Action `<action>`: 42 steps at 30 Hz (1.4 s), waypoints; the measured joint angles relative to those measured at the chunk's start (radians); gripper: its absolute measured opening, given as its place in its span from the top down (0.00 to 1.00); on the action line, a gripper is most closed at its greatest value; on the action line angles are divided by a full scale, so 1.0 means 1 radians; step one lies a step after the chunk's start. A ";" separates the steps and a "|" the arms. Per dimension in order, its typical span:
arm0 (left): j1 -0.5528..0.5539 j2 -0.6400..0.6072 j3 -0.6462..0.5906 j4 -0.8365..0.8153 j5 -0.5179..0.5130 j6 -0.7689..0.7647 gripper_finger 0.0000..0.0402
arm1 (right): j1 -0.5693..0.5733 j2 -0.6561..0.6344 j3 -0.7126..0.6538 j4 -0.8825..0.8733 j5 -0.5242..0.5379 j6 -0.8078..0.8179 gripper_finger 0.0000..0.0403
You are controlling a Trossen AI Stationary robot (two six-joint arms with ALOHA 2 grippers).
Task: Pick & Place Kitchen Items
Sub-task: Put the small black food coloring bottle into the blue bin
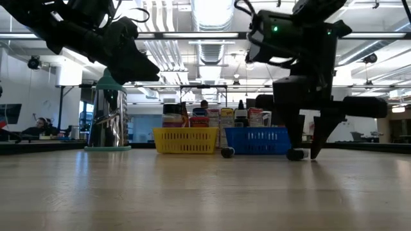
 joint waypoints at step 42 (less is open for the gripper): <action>-0.073 0.127 -0.033 0.223 0.321 -0.676 0.46 | 0.183 0.015 0.300 -0.100 0.359 0.167 0.84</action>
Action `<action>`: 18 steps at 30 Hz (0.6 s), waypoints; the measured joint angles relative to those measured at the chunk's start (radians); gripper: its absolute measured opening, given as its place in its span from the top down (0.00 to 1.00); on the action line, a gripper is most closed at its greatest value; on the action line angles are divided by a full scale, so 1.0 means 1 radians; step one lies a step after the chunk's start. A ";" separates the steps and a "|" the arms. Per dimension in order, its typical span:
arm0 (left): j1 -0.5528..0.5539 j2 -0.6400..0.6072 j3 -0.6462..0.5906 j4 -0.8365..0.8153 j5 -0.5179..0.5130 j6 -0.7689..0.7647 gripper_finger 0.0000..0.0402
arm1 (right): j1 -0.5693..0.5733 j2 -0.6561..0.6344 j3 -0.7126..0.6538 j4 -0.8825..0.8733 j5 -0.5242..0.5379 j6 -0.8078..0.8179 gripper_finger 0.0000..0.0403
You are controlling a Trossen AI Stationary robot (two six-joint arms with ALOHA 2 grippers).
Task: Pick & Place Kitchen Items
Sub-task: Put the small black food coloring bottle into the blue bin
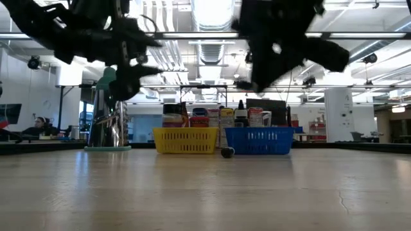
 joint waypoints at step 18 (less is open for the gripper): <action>-0.130 0.427 0.187 0.418 0.291 -0.375 0.46 | 0.160 0.013 0.156 0.085 0.304 -0.098 0.83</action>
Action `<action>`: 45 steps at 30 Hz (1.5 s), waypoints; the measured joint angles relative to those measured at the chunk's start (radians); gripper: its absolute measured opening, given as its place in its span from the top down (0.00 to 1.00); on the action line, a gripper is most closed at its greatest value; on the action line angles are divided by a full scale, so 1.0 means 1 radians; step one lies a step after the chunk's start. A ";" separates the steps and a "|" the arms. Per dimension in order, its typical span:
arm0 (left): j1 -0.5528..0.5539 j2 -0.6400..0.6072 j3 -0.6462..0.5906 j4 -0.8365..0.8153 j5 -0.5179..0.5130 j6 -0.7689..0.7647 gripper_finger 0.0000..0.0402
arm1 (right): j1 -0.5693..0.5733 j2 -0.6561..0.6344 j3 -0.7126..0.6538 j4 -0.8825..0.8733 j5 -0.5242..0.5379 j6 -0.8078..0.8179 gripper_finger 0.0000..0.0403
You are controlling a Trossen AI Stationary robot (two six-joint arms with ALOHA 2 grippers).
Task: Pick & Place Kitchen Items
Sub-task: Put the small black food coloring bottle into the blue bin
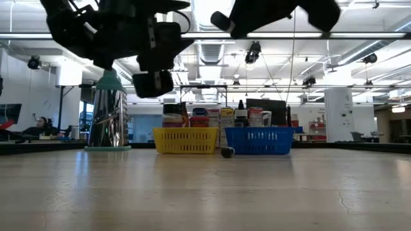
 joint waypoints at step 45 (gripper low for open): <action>-0.034 0.043 0.212 -0.154 -0.026 -0.236 0.46 | 0.021 0.000 -0.008 0.113 0.151 -0.236 0.82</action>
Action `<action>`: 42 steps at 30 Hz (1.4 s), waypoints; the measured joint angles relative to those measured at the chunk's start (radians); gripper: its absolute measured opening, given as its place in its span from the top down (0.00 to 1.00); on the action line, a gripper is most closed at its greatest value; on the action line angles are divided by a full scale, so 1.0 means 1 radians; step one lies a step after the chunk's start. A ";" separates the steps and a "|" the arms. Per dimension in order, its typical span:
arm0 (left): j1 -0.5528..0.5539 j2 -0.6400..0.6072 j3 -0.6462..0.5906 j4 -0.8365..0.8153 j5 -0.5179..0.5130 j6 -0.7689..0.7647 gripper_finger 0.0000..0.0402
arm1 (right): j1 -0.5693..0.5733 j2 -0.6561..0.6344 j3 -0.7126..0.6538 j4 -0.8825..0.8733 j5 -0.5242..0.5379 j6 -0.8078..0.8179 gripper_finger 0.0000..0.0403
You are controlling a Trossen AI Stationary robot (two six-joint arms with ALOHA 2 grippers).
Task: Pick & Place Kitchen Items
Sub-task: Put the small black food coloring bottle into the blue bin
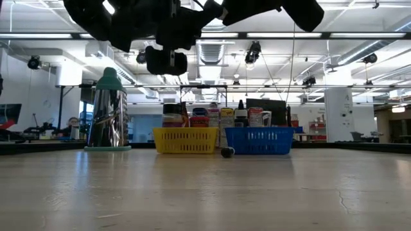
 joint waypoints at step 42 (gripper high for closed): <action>0.033 0.000 0.011 -0.058 0.091 0.061 0.70 | 0.001 0.000 0.000 0.031 -0.029 -0.003 0.85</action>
